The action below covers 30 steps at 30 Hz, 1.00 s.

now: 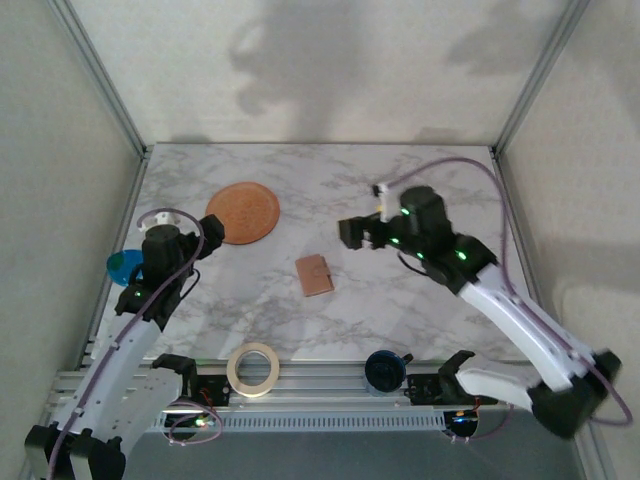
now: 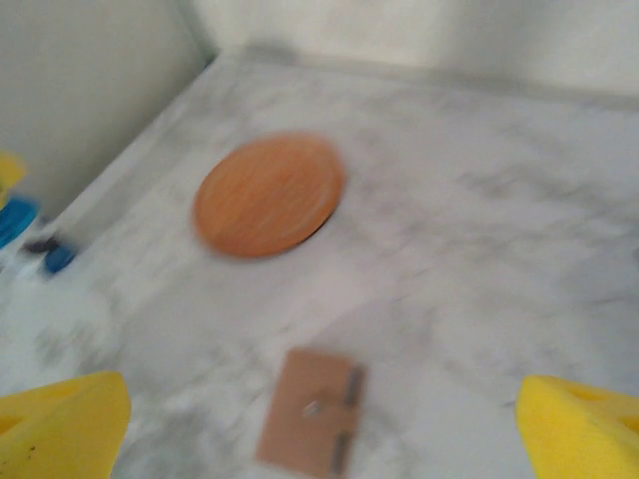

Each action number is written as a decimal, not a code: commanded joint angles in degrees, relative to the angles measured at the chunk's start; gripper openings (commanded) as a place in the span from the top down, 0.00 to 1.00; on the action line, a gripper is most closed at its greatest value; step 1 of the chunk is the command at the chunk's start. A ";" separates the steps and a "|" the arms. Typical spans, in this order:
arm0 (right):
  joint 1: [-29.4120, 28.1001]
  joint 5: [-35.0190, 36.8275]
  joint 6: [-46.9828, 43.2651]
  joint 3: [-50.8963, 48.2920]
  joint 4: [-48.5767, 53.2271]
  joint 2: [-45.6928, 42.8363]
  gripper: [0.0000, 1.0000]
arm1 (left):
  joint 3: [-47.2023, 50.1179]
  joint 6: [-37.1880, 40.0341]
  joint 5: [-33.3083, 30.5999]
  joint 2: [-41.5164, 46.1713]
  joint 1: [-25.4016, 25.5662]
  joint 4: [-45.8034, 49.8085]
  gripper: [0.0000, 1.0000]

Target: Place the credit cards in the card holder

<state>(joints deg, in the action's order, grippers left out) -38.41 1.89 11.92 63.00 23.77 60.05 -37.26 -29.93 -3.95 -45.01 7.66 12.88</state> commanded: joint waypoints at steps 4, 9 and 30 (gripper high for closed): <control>9.02 23.18 -2.29 -17.22 -9.94 -18.83 0.01 | 5.47 3.20 -15.23 1.05 1.47 -11.01 0.00; 17.29 18.92 -9.54 -35.31 -21.97 -29.72 0.01 | 14.43 15.74 -15.22 0.83 2.04 -26.15 0.00; 38.33 1.73 -9.56 -51.11 -69.78 8.29 0.01 | 28.42 35.03 -0.45 -32.01 -2.61 -83.70 0.00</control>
<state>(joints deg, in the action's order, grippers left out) 0.08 4.23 4.97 9.76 -37.10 65.34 -7.11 2.85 -7.53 -74.52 5.89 -61.89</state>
